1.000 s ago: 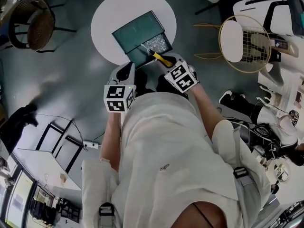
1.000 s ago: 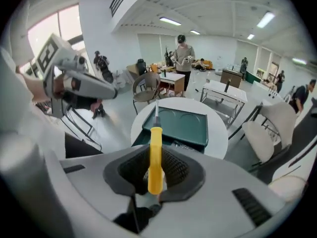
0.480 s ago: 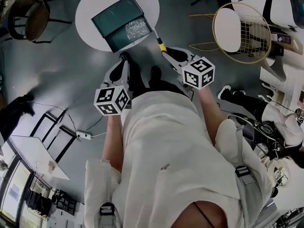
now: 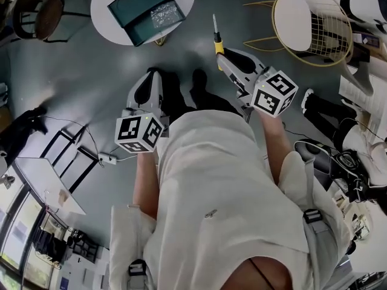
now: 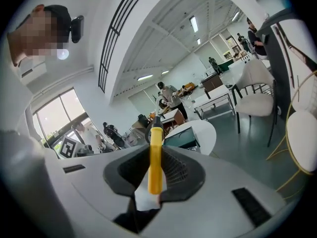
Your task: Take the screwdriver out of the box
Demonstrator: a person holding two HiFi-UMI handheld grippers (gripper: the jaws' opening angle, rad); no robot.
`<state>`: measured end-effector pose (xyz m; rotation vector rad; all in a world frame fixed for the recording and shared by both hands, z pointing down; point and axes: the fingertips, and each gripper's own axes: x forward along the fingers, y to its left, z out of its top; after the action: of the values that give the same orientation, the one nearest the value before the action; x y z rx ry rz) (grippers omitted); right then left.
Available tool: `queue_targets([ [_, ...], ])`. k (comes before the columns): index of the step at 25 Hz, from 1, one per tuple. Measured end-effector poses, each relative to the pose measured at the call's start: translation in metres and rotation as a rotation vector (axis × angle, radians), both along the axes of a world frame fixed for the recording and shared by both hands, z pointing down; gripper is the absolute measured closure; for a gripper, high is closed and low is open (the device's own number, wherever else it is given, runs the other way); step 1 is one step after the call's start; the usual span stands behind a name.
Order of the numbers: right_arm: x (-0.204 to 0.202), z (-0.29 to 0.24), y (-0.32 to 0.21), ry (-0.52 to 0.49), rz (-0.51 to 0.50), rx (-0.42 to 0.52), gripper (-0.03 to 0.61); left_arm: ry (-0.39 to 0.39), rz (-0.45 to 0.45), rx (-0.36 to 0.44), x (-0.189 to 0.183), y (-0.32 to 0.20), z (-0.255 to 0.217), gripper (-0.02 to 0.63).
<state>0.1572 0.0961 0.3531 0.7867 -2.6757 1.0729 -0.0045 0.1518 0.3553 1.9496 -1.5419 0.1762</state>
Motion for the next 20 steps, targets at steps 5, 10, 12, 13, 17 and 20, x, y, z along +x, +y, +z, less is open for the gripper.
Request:
queue_targets([
  [5, -0.009, -0.038, 0.016, -0.073, -0.025, 0.076, 0.502, -0.005, -0.014, 0.050, -0.001, 0.013, -0.018, 0.604],
  [10, -0.021, -0.060, 0.027, -0.099, -0.073, 0.130, 0.503, -0.041, -0.034, 0.089, -0.007, 0.021, -0.033, 0.604],
  [12, -0.024, -0.060, 0.033, -0.103, -0.095, 0.130, 0.503, -0.045, -0.054, 0.094, -0.010, 0.030, -0.034, 0.604],
  [13, -0.026, -0.060, 0.035, -0.106, -0.101, 0.127, 0.503, -0.045, -0.065, 0.093, -0.012, 0.035, -0.035, 0.604],
  [17, -0.029, -0.061, 0.042, -0.125, -0.117, 0.117, 0.503, -0.049, -0.101, 0.086, -0.020, 0.052, -0.034, 0.604],
  [20, -0.032, -0.059, 0.046, -0.118, -0.133, 0.115, 0.502, -0.051, -0.121, 0.087, -0.025, 0.058, -0.033, 0.603],
])
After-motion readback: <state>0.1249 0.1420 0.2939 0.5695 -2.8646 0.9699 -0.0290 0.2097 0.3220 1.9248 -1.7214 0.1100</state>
